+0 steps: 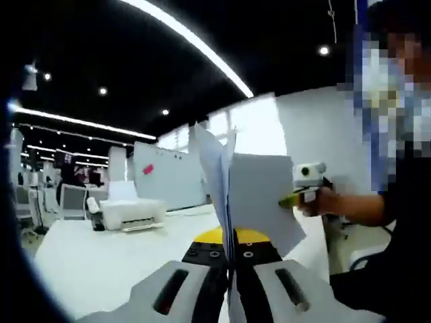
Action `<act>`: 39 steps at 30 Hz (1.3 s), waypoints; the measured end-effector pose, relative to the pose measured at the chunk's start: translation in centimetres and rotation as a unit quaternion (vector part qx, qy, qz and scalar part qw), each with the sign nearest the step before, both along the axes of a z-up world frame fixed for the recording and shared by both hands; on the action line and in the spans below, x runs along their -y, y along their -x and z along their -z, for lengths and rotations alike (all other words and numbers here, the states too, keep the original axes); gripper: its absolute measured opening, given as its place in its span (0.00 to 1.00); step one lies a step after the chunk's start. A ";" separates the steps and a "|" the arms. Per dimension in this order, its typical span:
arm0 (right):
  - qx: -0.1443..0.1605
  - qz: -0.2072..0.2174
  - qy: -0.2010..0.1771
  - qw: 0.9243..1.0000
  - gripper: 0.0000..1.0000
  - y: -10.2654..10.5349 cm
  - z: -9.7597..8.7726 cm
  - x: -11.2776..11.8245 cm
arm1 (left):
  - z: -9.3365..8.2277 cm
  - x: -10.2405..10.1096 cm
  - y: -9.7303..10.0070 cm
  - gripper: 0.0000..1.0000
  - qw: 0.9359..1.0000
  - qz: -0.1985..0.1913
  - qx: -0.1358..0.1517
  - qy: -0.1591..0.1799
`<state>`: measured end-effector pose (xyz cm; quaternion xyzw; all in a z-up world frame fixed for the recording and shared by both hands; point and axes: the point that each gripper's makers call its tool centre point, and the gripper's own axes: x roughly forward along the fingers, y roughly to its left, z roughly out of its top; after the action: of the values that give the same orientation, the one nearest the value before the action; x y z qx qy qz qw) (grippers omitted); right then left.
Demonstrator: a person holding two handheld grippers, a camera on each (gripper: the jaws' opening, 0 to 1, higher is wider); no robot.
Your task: Organize the stack of printing papers by aligning and flattening the scattered papers on the table
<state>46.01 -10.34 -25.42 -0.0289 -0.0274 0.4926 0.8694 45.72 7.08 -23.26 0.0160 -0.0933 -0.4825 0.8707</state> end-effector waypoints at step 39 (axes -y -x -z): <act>-0.031 0.046 -0.001 0.998 0.17 -0.4 5.3 0.8 | 5.6 1.1 -1.7 0.27 0.999 0.019 -0.032 -0.013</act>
<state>46.40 -11.13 -30.70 -0.0142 0.0007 0.4530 0.8914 47.46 6.00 -28.84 0.0104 -0.0589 -0.5004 0.8637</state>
